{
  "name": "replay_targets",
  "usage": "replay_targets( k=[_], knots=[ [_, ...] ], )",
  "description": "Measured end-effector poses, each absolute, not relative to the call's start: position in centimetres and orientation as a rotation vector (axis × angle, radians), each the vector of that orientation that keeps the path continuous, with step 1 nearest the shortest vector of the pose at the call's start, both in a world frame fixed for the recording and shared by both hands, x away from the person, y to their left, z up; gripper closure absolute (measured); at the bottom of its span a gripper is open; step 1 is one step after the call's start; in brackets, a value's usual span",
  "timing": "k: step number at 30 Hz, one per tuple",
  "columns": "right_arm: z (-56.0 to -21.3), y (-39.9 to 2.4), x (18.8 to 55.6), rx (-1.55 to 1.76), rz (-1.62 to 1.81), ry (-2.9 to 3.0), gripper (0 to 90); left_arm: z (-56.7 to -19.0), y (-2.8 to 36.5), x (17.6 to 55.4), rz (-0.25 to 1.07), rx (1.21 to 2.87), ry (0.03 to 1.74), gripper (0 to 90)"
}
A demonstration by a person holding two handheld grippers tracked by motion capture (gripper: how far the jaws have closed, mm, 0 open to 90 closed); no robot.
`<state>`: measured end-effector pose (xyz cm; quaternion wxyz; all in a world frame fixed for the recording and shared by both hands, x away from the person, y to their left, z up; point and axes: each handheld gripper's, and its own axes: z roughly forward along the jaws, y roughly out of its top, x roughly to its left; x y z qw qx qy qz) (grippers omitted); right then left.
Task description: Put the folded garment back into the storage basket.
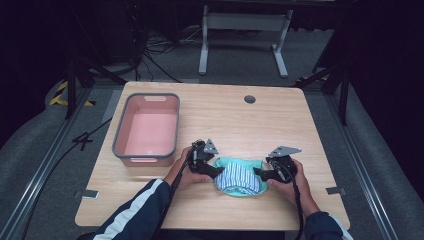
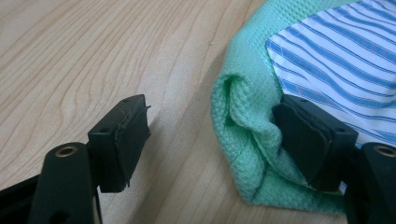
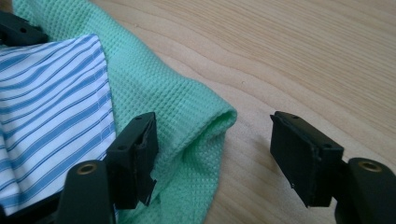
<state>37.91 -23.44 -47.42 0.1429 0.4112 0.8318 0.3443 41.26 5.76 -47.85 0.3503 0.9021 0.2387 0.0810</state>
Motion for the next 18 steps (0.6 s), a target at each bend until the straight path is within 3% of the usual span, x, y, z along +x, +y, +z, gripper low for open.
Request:
replay_targets(
  k=[4,7,10,13,15,18],
  knots=[
    [-47.52,-23.35,37.65,1.159,1.045,2.429,49.3,-47.98,5.88,41.13,0.214,2.322,0.616,26.6],
    [-47.52,-23.33,37.66,1.148,1.052,2.442,52.7,-47.87,5.90,41.07,0.203,2.330,0.591,28.8],
    [-47.48,-23.36,37.63,1.142,1.078,2.467,62.4,-47.65,5.77,40.92,0.183,2.344,0.560,39.8],
    [-47.42,-23.24,37.58,1.147,1.100,2.495,73.6,-47.53,5.78,40.87,0.173,2.350,0.527,56.7],
    [-47.40,-23.17,37.52,1.147,1.100,2.496,75.7,-47.55,5.75,40.83,0.153,2.339,0.523,66.8],
    [-47.33,-22.93,37.33,1.131,1.087,2.494,78.6,-47.57,5.78,40.88,0.135,2.333,0.519,74.4]
  ],
)
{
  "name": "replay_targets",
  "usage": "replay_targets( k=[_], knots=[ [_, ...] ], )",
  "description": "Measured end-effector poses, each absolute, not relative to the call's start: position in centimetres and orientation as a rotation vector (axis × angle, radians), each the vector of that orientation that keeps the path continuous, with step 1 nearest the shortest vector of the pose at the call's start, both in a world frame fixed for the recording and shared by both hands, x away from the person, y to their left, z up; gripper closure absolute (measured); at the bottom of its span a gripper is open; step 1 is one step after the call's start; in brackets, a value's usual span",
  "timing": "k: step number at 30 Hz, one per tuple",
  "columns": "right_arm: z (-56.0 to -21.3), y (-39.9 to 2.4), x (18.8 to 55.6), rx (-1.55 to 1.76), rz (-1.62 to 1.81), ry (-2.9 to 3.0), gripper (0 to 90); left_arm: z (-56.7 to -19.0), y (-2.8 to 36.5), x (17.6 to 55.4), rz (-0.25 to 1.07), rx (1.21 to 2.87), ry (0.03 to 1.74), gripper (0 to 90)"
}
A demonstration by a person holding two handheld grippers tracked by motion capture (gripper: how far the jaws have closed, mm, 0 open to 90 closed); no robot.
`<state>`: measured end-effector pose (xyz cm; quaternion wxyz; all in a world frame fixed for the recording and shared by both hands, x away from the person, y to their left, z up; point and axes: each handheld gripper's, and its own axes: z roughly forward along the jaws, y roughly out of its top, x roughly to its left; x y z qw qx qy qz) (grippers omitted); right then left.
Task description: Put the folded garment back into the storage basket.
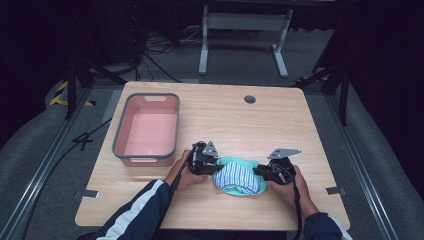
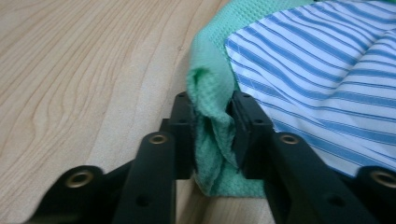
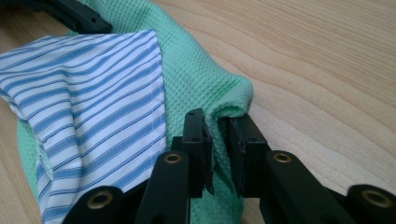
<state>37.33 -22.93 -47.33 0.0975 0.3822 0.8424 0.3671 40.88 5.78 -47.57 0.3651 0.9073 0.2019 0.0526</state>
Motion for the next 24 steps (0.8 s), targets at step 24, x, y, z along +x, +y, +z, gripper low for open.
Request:
replay_targets(
  k=[24],
  knots=[
    [-46.33,-22.58,36.50,1.055,1.060,2.451,87.2,-46.91,5.11,40.37,0.172,2.407,0.448,83.2]
  ],
)
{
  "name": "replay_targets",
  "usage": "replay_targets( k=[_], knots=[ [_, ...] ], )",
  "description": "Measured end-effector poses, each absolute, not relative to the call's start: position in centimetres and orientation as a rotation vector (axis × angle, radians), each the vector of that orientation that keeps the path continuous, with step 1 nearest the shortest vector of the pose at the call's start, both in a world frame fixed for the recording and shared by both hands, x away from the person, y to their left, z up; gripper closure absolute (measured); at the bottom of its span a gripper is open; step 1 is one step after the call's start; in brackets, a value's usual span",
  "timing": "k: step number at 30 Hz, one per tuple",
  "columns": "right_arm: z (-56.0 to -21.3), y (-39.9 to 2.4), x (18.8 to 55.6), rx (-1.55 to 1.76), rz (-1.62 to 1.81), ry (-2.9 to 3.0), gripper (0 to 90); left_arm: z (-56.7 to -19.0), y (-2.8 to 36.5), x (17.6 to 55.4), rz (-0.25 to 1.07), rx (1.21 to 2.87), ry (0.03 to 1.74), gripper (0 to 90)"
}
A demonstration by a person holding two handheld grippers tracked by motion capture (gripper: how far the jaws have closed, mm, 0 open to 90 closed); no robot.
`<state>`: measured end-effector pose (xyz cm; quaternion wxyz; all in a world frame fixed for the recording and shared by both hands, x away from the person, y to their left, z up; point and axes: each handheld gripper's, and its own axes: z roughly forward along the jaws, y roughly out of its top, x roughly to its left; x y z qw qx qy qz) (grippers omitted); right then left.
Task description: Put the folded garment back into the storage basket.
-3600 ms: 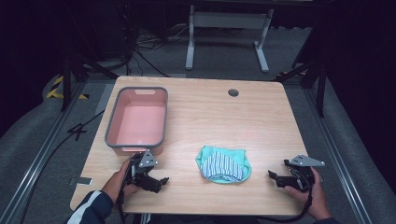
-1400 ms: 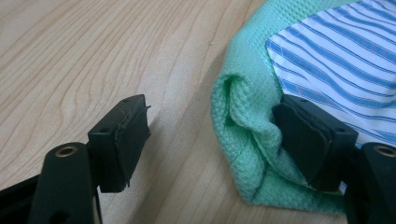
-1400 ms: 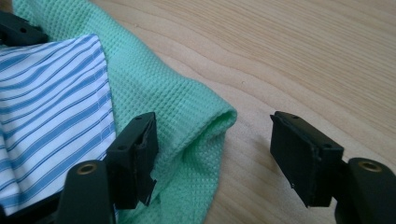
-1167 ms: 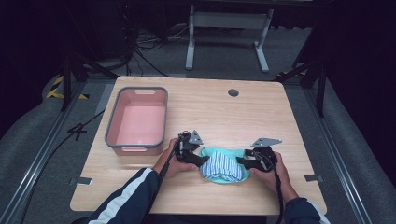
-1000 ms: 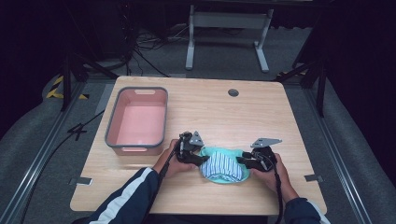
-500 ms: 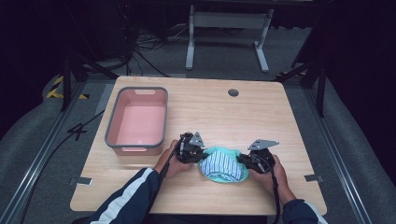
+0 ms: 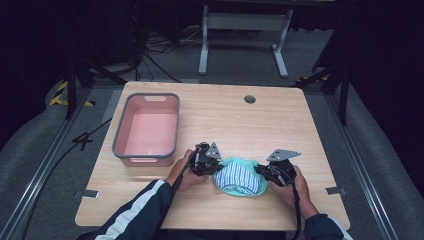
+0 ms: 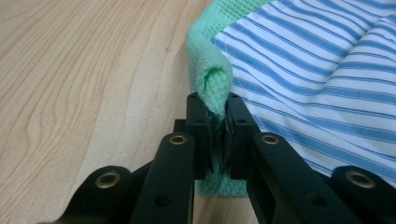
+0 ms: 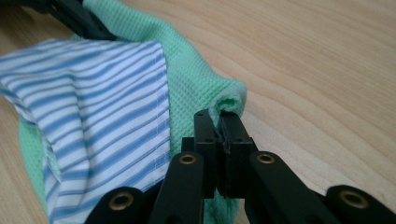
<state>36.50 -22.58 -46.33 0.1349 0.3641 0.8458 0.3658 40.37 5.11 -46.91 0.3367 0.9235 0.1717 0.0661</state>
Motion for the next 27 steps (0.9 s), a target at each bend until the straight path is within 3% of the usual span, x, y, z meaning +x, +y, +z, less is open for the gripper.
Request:
replay_targets(
  k=[27],
  knots=[
    [-43.3,-22.8,35.4,1.033,1.189,2.369,87.2,-43.6,6.0,39.6,0.211,2.327,0.431,83.7]
  ],
)
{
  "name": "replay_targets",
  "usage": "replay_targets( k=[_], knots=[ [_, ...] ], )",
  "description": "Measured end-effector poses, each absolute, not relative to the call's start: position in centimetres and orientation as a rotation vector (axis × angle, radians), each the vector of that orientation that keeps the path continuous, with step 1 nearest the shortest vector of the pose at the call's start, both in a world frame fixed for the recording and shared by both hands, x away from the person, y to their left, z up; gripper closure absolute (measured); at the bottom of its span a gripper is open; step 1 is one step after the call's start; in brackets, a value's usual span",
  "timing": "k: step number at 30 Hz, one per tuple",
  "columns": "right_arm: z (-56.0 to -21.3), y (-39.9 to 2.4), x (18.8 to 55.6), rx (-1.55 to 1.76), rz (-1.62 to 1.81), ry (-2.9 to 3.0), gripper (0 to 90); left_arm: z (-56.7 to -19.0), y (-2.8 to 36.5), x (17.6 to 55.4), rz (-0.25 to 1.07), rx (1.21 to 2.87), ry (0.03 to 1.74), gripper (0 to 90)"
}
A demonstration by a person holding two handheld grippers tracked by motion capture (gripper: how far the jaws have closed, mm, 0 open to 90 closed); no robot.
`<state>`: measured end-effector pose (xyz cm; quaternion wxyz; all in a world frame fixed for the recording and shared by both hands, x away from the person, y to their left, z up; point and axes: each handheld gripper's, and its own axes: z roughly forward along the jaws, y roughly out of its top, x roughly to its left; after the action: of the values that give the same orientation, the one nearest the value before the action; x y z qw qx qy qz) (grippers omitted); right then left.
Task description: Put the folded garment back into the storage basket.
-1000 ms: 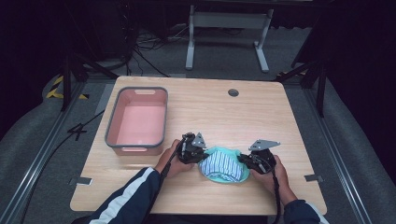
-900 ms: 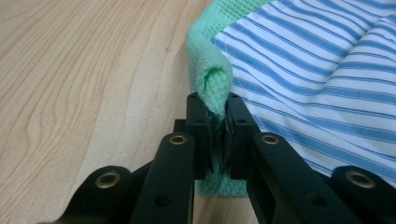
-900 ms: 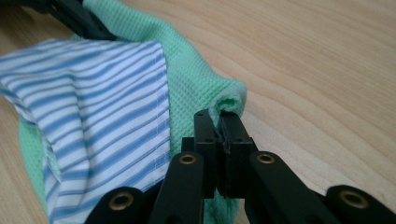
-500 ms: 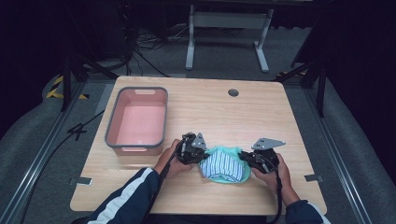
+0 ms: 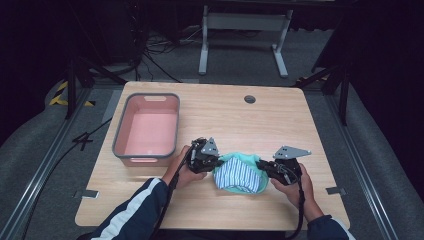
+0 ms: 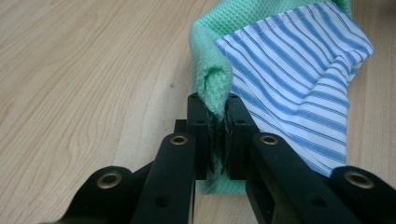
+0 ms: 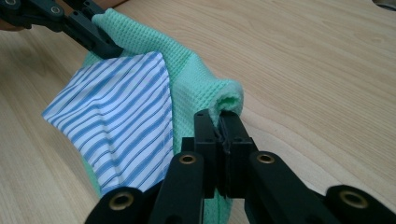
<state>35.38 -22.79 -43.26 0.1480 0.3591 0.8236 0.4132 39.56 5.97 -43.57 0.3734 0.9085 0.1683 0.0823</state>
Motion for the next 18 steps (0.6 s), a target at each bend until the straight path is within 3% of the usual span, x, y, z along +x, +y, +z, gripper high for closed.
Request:
replay_targets(
  k=[18],
  knots=[
    [-43.20,-22.36,35.23,1.009,1.172,2.370,87.2,-43.15,6.20,39.55,0.230,2.330,0.431,83.7]
  ],
)
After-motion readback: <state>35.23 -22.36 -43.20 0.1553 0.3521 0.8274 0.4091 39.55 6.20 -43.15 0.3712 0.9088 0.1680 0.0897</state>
